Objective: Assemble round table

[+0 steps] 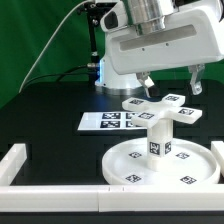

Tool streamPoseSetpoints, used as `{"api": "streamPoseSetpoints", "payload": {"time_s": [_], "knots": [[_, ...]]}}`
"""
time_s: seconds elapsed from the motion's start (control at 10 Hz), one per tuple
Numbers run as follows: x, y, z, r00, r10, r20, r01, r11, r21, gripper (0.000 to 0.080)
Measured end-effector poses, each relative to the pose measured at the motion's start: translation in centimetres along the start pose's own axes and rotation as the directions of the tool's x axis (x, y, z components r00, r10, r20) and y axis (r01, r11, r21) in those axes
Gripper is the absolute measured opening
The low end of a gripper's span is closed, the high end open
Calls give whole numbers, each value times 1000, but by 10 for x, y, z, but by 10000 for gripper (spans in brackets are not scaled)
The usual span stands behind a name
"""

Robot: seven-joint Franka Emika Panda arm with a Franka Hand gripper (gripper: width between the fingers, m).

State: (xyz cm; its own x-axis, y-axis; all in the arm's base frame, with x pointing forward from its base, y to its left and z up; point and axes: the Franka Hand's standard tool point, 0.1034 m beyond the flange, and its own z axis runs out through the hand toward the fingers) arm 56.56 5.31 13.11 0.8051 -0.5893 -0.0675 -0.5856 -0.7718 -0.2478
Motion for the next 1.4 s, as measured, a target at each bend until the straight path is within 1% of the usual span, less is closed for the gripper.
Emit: {"api": "streamPoseSetpoints", "payload": {"time_s": [0.2, 0.3, 0.4, 0.5, 0.6, 0.7, 1.0, 1.2, 1.4], "knots": [[1, 1, -1, 985, -171, 1, 171, 985, -5, 649], [4, 2, -6, 943, -332, 23, 333, 941, -63, 649], [10, -1, -10, 865, -502, 27, 501, 858, -112, 649], [11, 1, -7, 810, -585, 24, 583, 803, -122, 649], [11, 6, -5, 787, -617, 29, 615, 779, -123, 649], [12, 4, -6, 770, -637, 30, 635, 762, -122, 649], [11, 5, -4, 770, -637, 33, 635, 762, -123, 649], [7, 14, 7, 758, -651, 45, 651, 749, -127, 649], [6, 17, 17, 753, -657, 50, 657, 743, -128, 649]]}}
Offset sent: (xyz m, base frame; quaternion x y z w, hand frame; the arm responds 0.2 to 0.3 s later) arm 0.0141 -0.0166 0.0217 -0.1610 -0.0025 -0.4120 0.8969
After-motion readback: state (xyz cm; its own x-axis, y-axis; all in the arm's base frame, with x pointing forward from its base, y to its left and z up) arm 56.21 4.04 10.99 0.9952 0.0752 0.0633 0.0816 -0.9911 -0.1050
